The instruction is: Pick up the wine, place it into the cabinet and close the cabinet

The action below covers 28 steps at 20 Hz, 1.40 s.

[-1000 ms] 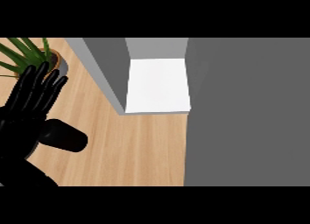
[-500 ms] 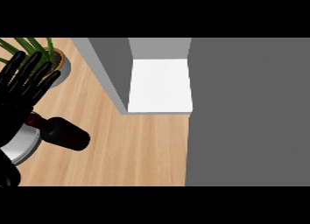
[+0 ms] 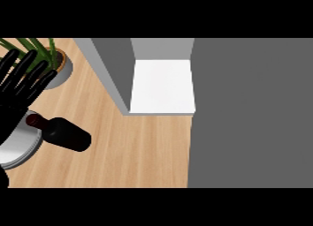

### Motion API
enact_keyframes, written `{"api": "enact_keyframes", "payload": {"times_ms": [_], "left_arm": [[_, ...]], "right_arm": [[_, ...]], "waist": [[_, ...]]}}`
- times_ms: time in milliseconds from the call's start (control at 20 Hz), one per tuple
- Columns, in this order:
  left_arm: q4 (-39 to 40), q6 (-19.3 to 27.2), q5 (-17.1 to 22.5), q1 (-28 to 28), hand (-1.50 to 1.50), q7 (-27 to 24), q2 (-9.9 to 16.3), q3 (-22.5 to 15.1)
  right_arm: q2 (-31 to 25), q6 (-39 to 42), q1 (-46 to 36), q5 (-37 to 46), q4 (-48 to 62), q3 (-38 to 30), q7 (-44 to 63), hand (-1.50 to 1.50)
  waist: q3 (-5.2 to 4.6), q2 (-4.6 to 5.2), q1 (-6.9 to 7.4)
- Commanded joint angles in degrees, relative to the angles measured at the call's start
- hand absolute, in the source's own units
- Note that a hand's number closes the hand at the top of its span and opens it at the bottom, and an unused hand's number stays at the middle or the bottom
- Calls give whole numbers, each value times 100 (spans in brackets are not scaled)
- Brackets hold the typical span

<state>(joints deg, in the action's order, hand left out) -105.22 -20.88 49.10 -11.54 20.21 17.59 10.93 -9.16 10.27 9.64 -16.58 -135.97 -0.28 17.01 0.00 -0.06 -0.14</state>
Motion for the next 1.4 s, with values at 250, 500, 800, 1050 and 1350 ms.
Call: {"api": "enact_keyframes", "payload": {"times_ms": [250,500,800,1050,1350], "left_arm": [[-507,72,296,258,-150,422,179,347],[-98,99,-330,76,-150,172,-50,165],[157,-595,-287,633,-150,-154,30,624],[711,-959,-478,575,-150,-316,219,827],[1551,-1489,-887,495,-150,-830,207,951]], "right_arm": [[-12,281,-47,-244,-137,-306,213,-150],[214,27,-107,24,-409,-26,549,-150],[32,343,-27,-516,-285,-578,437,-150],[355,80,-311,356,-216,132,559,-150],[483,171,87,327,-581,171,462,-150]], "waist": [[1,-2,11],[0,2,-5],[1,1,-4],[-1,3,11],[-2,5,-25]]}}
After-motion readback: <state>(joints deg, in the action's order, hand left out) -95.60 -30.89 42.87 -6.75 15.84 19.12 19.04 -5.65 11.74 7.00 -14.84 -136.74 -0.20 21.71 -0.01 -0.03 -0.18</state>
